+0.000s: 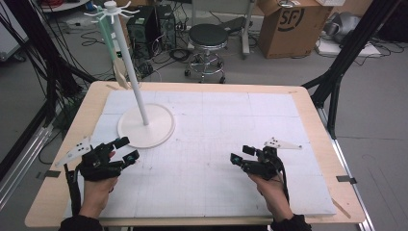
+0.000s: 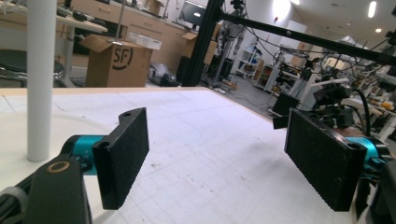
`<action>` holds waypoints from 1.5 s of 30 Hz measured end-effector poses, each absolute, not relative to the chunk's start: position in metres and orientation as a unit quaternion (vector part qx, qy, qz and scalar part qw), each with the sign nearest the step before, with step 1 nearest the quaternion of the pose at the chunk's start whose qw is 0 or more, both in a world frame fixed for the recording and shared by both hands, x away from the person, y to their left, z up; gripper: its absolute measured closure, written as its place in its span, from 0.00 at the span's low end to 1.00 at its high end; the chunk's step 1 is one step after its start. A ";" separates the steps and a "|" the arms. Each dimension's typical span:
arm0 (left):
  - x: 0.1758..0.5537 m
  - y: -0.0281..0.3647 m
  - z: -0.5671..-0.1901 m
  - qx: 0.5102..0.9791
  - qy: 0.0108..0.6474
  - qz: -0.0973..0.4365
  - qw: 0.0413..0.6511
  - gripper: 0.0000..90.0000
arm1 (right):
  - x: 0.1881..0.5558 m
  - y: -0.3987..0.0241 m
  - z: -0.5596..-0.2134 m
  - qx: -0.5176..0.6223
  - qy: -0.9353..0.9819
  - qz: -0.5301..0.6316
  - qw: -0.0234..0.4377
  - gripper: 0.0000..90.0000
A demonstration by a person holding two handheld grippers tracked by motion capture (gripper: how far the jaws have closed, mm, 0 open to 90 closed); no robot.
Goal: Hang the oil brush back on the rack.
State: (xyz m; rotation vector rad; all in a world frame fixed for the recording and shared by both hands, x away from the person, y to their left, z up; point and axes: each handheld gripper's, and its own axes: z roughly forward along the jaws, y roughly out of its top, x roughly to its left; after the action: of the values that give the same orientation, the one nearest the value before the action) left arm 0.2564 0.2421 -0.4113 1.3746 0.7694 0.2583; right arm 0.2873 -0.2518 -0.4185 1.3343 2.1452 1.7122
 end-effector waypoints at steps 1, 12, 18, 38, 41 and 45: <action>0.256 0.242 -0.413 0.619 0.350 0.113 0.694 0.26 | 0.287 -0.252 -0.418 0.436 0.703 0.561 0.047 0.24; 0.247 0.232 -0.431 0.624 0.367 0.092 0.683 0.26 | 0.283 -0.255 -0.414 0.428 0.699 0.570 0.054 0.23; 0.251 0.231 -0.436 0.631 0.378 0.096 0.671 0.25 | 0.279 -0.256 -0.412 0.421 0.701 0.573 0.060 0.23; 0.250 0.234 -0.441 0.630 0.380 0.092 0.671 0.24 | 0.276 -0.253 -0.417 0.419 0.713 0.556 0.082 0.22; 0.250 0.233 -0.441 0.633 0.380 0.091 0.668 0.24 | 0.276 -0.253 -0.417 0.420 0.712 0.557 0.080 0.22; 0.250 0.231 -0.441 0.634 0.380 0.090 0.668 0.24 | 0.276 -0.253 -0.417 0.420 0.711 0.558 0.081 0.22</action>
State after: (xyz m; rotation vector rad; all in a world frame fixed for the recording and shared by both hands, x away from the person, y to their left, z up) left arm 0.2502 0.2308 -0.4410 1.4306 0.8563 0.2032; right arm 0.2764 -0.2531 -0.4173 1.2547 2.1253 1.6683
